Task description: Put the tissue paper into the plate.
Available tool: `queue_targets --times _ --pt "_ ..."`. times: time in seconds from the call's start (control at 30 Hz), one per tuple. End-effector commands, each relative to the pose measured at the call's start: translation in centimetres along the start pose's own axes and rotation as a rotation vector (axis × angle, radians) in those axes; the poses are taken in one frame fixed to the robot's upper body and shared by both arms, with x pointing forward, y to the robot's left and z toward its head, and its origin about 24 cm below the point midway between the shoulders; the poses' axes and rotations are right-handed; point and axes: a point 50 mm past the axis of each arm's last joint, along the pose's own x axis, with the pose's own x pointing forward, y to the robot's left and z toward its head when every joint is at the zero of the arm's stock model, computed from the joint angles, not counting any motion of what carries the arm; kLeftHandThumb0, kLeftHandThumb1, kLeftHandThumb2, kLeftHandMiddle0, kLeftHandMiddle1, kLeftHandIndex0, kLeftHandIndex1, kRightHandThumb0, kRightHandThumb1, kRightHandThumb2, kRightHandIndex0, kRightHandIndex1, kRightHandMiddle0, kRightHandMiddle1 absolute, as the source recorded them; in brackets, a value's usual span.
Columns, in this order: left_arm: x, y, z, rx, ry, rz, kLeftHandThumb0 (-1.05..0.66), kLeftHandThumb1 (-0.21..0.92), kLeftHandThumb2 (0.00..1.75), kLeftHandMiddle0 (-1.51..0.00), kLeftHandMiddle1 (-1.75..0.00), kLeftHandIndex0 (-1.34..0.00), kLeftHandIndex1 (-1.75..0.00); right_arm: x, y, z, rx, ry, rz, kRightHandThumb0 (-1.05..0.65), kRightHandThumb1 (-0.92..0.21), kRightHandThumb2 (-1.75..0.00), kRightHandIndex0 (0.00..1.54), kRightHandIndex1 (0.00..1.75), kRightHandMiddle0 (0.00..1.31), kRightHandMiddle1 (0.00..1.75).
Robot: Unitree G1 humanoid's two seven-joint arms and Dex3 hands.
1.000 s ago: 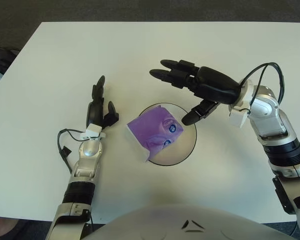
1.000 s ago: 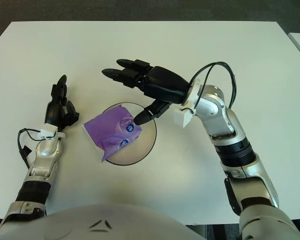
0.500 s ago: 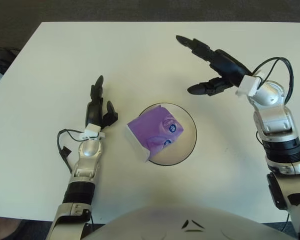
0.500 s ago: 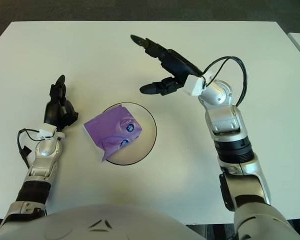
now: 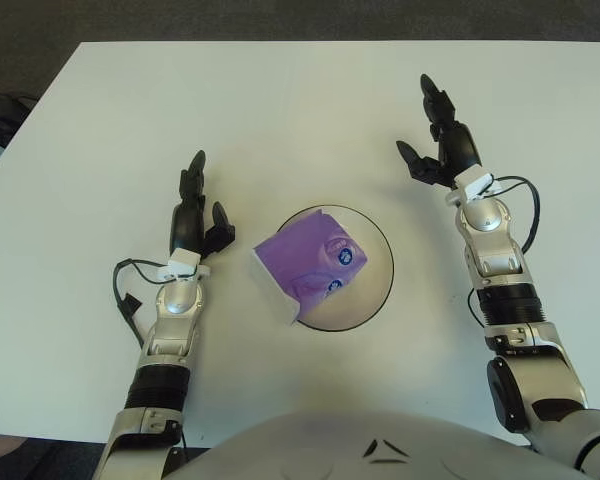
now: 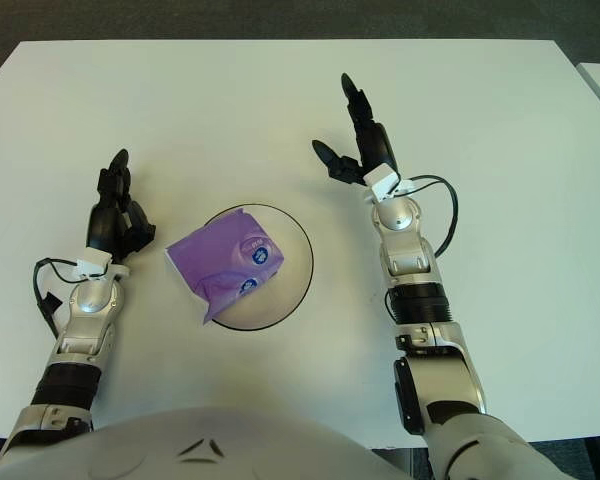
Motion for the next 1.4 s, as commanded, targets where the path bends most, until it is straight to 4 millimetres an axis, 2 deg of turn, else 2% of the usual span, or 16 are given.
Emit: queue_targets --times 0.0,0.23,0.4,0.77,1.37 --pt "-4.8 -0.5 -4.4 0.009 0.242 -0.017 -0.74 0.92 1.04 -0.14 -0.01 0.0 -0.42 -2.8 1.3 -2.5 0.139 0.105 -0.066 -0.88 -0.92 -0.85 0.0 0.0 0.0 0.0" --pt "-4.9 -0.5 -4.4 0.002 0.242 -0.023 -0.74 0.92 1.03 -0.14 -0.01 0.0 -0.42 -4.9 2.4 -4.2 0.226 0.16 -0.121 -0.83 -0.92 -0.98 0.0 0.0 0.01 0.01" --pt "-4.9 -0.5 -4.5 -0.009 0.241 -0.028 -0.74 0.92 1.03 -0.14 0.0 0.0 -0.39 -6.0 2.8 -4.3 0.238 0.178 -0.156 -0.8 -0.92 -1.03 0.03 0.01 0.02 0.08" --pt "-5.0 -0.4 -4.6 -0.023 0.24 -0.027 -0.73 0.92 1.02 -0.14 0.0 0.0 -0.4 -7.2 3.2 -4.3 0.23 0.215 -0.166 -0.74 -0.92 -1.04 0.09 0.03 0.0 0.25" --pt "-5.2 -0.3 -4.7 -0.01 0.239 -0.031 -0.74 0.92 1.03 -0.15 -0.01 0.0 -0.4 -8.3 3.1 -4.9 0.242 0.25 -0.135 -0.74 -0.92 -1.04 0.1 0.03 0.0 0.3"
